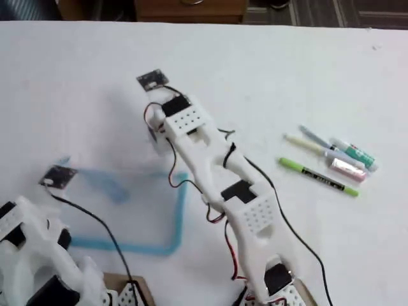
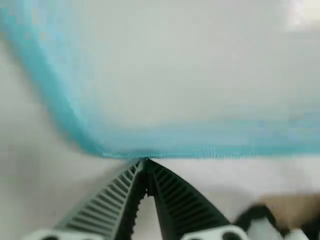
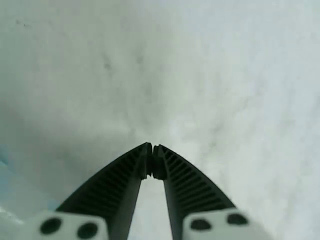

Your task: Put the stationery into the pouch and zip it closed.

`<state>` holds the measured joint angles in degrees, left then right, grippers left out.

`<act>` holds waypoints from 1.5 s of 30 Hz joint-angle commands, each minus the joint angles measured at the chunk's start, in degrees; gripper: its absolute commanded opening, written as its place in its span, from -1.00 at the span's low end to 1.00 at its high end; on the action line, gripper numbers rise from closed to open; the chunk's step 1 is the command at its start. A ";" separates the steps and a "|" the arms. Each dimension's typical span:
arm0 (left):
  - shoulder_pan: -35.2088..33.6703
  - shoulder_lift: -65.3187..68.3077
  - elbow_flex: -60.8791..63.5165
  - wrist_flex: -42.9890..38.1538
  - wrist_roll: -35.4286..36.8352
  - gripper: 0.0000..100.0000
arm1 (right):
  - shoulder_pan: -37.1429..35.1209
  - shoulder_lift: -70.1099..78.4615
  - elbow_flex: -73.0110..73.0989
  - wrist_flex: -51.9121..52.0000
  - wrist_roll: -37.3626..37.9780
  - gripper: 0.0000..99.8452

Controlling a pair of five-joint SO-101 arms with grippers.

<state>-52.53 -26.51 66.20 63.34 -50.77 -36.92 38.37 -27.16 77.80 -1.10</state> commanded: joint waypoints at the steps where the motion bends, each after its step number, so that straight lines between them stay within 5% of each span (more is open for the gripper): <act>1: 1.01 -1.27 -2.20 -5.71 10.64 -0.95 | -1.27 -0.75 -2.20 4.18 3.25 -0.97; 17: 20.88 -0.84 -6.51 -26.11 44.57 -0.95 | -10.95 -7.34 -2.20 19.21 8.62 -0.97; 24: 31.96 -0.84 -8.97 -34.90 56.44 -0.67 | -11.65 -8.31 -2.20 23.25 8.79 -0.97; 35: 2.68 -0.92 -30.51 -12.04 57.14 -0.71 | -4.09 -20.00 -2.64 15.34 17.23 -0.97; 42: -9.63 -0.84 -19.78 -10.73 53.27 -0.71 | -6.20 -14.81 -4.40 -0.57 17.14 -0.94; 45: -15.16 -0.92 -17.05 -11.16 52.66 -0.71 | -10.42 -11.12 -8.79 -0.92 17.14 -0.72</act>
<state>-63.34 -26.42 47.91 52.35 2.77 -44.04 26.07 -30.51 78.24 15.69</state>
